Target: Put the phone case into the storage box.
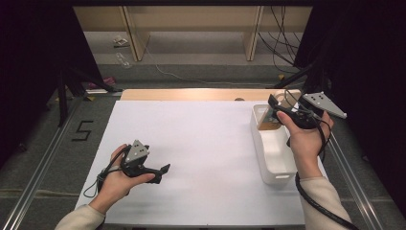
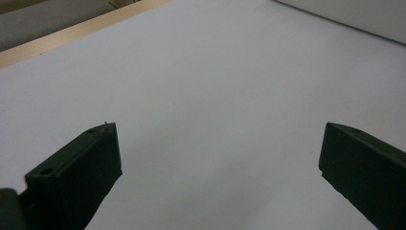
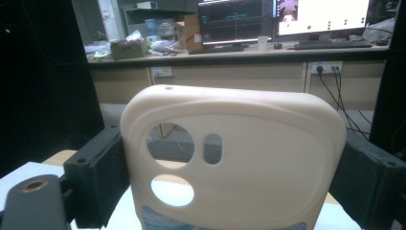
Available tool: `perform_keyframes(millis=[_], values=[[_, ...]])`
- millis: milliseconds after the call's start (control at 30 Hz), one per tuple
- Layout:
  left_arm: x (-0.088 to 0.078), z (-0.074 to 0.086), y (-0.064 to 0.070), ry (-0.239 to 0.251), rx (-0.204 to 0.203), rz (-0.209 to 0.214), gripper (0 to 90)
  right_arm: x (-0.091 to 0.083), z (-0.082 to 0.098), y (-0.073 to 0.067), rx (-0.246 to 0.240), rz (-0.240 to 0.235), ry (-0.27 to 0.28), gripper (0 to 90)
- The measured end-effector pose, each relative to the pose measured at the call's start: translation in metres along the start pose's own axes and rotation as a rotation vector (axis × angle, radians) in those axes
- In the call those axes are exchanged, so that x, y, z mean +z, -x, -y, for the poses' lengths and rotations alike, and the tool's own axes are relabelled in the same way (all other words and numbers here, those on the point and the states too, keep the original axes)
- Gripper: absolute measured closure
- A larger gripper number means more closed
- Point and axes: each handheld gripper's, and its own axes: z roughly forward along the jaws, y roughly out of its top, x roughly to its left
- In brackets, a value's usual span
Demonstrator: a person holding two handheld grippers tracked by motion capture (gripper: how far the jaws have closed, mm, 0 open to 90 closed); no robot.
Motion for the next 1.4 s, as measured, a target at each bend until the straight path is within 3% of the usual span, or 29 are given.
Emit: perform_keyframes(millis=[800,1400], values=[[0.0,0.0,0.0,-0.001,0.0,0.001,0.2,0.003,0.005,0.005,-0.002,0.01,-0.009,12.1],[0.0,0.0,0.001,-0.001,-0.001,-0.001,0.2,0.011,0.012,0.008,-0.034,0.03,-0.028,12.0]])
